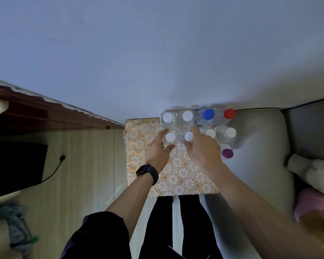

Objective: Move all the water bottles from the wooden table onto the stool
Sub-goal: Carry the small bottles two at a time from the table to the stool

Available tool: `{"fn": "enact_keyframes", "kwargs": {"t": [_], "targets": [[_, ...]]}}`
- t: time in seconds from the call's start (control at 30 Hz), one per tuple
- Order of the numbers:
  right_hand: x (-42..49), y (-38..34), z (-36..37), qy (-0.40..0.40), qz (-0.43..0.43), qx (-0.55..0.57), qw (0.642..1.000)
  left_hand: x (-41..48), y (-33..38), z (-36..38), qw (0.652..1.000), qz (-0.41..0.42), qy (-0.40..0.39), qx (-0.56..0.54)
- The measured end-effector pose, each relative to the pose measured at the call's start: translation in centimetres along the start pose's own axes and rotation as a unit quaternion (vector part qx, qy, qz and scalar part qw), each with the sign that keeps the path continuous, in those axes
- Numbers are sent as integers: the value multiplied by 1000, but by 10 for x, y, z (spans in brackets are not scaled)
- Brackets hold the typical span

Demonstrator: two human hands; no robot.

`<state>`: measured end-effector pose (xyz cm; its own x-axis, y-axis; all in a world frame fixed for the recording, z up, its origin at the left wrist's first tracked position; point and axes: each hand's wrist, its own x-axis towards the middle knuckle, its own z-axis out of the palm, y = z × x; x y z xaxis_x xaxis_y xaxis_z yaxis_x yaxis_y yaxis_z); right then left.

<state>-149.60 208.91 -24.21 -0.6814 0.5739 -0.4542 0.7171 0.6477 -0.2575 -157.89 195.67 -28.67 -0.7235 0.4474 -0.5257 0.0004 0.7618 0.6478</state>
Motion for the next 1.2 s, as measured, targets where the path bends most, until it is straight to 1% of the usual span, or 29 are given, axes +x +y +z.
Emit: {"fn": "enact_keyframes", "kwargs": {"t": [0.1, 0.23, 0.33, 0.53, 0.67, 0.9, 1.1, 1.2], "targets": [[0, 1, 0, 7, 6, -1, 1000, 5, 2, 2, 1000, -3, 13, -20], [-2, -2, -1, 4, 10, -4, 1000, 3, -1, -5, 999, 11, -24, -19], [-2, -4, -1, 0, 10, -4, 1000, -3, -4, -9, 999, 10, -25, -20], [-2, -4, 1, 0, 11, -6, 1000, -10, -3, -8, 999, 2, -38, 25], [-9, -5, -8, -25, 29, 38, 999, -19, 2, -17, 999, -13, -43, 29], [-68, -5, -56, -21, 38, 139, 989, -58, 10, -59, 995, -44, -52, 67], [-143, -7, -92, 0, 40, 154, 987, -113, 35, -93, 996, -1, -47, 73], [-174, -12, -105, 22, 27, 171, 985, -140, 50, -109, 996, 26, -39, 79]]}}
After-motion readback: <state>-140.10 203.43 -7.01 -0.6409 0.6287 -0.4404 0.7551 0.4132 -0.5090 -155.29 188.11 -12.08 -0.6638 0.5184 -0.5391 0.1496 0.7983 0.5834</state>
